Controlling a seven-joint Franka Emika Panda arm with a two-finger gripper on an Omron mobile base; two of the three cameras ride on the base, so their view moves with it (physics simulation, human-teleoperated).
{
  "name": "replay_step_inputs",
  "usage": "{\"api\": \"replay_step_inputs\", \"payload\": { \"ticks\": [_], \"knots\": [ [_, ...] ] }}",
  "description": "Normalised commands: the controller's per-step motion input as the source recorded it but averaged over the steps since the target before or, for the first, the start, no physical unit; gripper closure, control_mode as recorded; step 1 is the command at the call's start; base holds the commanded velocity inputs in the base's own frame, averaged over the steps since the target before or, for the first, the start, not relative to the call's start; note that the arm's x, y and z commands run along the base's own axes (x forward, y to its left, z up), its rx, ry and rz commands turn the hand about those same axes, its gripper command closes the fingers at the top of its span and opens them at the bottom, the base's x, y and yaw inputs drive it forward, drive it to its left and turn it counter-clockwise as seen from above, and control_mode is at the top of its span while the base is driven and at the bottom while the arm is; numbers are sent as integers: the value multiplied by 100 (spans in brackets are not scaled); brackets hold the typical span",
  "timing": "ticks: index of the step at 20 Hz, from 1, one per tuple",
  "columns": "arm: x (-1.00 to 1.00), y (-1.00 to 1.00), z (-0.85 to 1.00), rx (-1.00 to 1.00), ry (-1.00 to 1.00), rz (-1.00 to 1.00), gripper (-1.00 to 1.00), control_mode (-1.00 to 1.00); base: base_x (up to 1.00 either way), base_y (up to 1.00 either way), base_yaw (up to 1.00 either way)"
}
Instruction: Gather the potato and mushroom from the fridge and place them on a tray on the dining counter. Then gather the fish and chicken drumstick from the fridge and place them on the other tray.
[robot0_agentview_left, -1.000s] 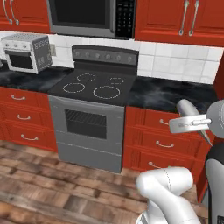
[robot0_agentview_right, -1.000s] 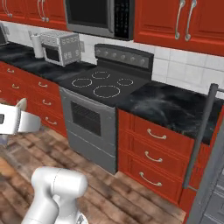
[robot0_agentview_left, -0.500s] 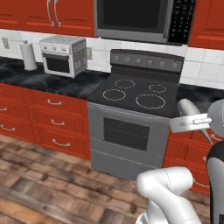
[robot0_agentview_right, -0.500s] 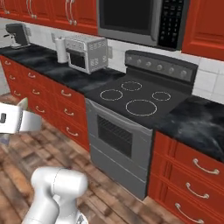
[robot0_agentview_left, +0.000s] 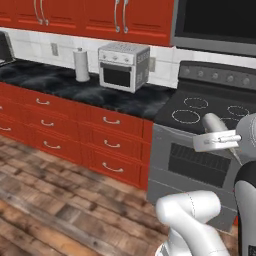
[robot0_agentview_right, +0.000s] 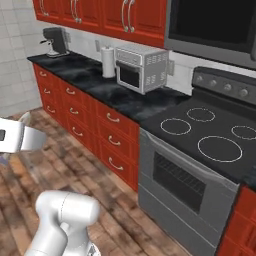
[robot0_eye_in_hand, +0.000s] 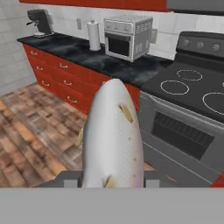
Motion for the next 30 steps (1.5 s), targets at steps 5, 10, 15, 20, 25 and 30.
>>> {"api": "replay_step_inputs", "payload": {
  "ticks": [5,10,15,20,25,30],
  "knots": [
    [0,0,0,0,0,0,100,100,62,57,28],
    [0,0,0,0,0,0,100,100,77,28,33],
    [0,0,0,0,0,0,100,100,94,0,41],
    [0,0,0,0,0,0,100,100,89,0,42],
    [0,0,0,0,0,0,100,100,81,0,43],
    [0,0,0,0,0,0,100,100,75,0,44]
  ]
}}
